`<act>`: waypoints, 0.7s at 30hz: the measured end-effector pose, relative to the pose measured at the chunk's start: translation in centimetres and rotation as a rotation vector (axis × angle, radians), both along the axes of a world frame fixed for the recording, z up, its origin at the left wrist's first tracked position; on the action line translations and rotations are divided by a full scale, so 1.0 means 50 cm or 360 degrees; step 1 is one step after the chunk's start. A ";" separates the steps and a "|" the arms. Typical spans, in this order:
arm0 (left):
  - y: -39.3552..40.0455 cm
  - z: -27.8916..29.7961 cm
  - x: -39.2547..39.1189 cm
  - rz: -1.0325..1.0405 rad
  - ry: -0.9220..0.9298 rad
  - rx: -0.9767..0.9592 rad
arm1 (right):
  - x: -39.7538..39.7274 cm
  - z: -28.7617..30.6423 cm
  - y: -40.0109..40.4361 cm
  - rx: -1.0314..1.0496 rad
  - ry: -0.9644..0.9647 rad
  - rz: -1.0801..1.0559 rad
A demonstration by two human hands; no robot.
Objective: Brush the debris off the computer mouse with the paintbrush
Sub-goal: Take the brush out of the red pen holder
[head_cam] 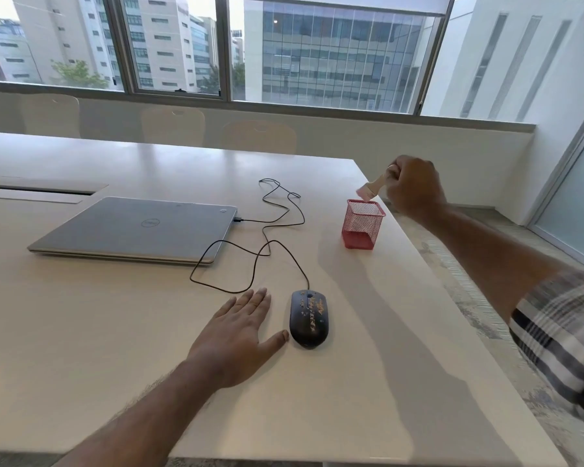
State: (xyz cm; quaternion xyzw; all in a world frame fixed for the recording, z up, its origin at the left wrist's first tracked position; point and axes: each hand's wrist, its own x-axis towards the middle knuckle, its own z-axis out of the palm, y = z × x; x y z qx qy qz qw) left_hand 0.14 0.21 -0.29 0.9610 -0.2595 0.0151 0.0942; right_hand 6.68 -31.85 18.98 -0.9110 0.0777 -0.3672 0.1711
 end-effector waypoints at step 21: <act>0.000 -0.002 0.001 -0.0003 -0.0037 -0.0066 | -0.288 -0.235 0.132 0.2682 -0.0106 0.0360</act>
